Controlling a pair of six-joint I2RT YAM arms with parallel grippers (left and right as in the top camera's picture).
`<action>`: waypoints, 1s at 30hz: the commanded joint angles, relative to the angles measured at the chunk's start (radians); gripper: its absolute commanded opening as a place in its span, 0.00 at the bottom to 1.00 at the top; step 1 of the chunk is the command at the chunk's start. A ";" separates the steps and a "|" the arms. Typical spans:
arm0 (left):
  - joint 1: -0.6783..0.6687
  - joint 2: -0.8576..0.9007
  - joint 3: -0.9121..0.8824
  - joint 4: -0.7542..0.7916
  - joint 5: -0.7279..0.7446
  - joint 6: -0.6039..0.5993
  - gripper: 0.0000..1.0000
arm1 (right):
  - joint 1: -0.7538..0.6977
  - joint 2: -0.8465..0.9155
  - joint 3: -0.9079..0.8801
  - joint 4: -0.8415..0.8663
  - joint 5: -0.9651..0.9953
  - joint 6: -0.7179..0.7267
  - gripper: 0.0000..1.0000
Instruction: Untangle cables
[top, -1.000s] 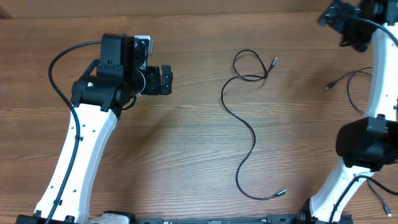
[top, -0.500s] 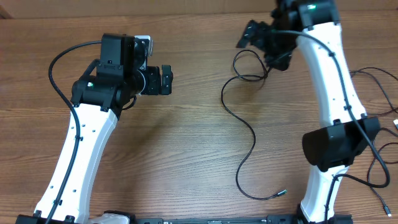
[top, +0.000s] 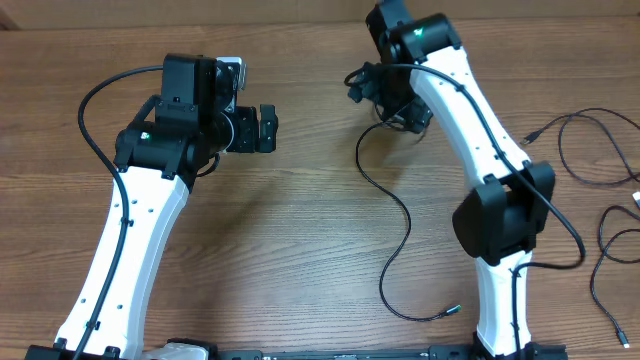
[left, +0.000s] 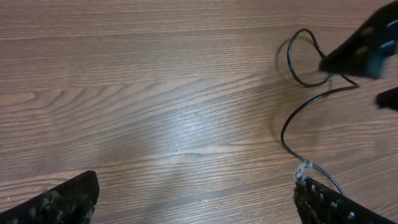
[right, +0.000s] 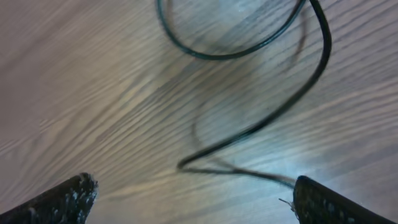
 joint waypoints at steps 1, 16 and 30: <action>-0.001 -0.018 0.009 0.000 -0.006 -0.009 1.00 | -0.001 0.025 -0.088 0.045 0.021 0.013 1.00; -0.001 -0.018 0.009 0.000 -0.006 -0.009 1.00 | -0.001 0.033 -0.308 0.240 0.021 0.013 0.04; -0.001 -0.018 0.009 0.000 -0.006 -0.009 1.00 | -0.119 -0.098 -0.017 0.164 0.024 -0.179 0.04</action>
